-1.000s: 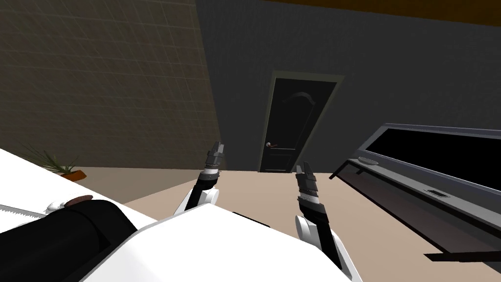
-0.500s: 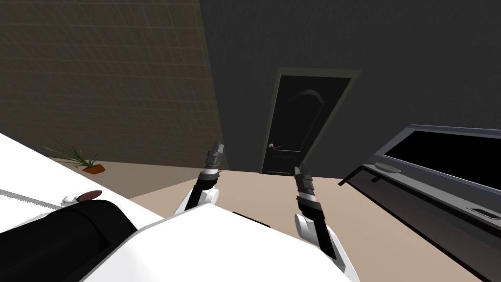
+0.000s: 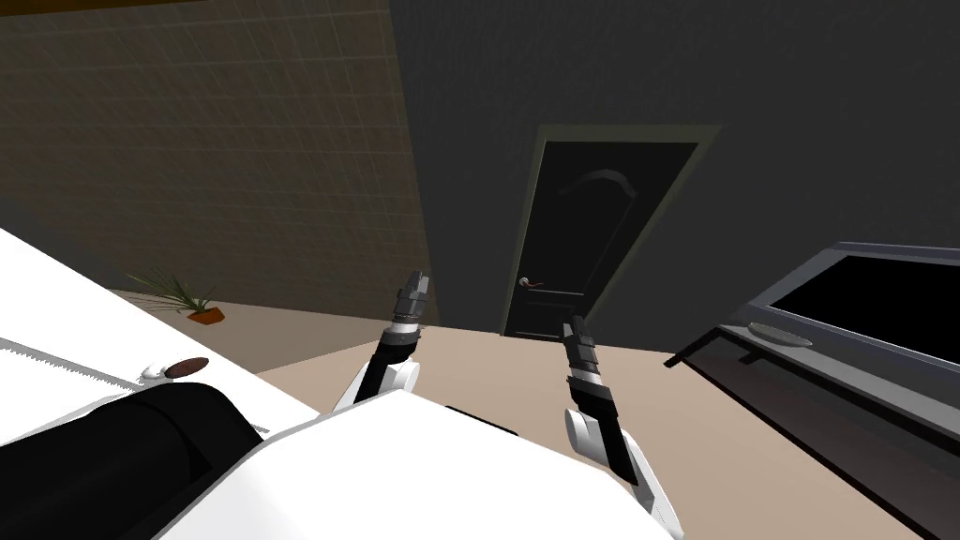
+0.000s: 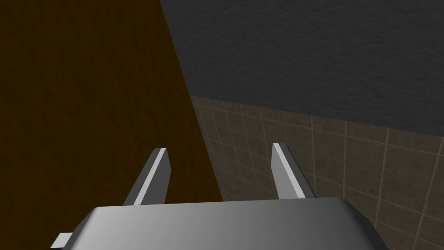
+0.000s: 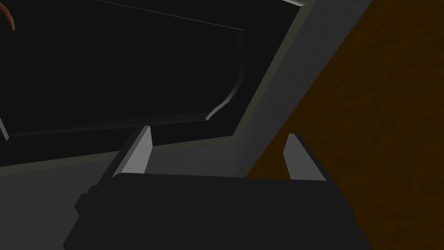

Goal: Pull the door open

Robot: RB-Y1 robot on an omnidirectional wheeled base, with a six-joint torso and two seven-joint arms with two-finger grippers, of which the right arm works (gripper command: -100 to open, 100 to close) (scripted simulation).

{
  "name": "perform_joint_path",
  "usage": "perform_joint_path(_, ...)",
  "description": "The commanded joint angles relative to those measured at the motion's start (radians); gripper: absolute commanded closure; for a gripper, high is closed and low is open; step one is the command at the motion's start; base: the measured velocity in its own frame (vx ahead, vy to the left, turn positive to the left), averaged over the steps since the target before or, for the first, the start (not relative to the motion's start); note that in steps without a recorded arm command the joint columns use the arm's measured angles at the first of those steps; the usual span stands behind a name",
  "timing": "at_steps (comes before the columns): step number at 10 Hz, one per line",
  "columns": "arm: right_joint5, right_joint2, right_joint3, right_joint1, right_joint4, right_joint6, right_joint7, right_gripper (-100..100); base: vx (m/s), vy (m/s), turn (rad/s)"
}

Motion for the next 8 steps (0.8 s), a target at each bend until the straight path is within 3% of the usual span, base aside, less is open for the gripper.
perform_joint_path(1,-0.010,-0.013,-0.009,-0.023,0.050,-0.009,-0.004,-100,0.079,-0.027,0.130)
perform_joint_path(8,-0.043,-0.052,-0.037,-0.099,0.252,-0.038,-0.018,-100,0.068,-0.029,0.111)
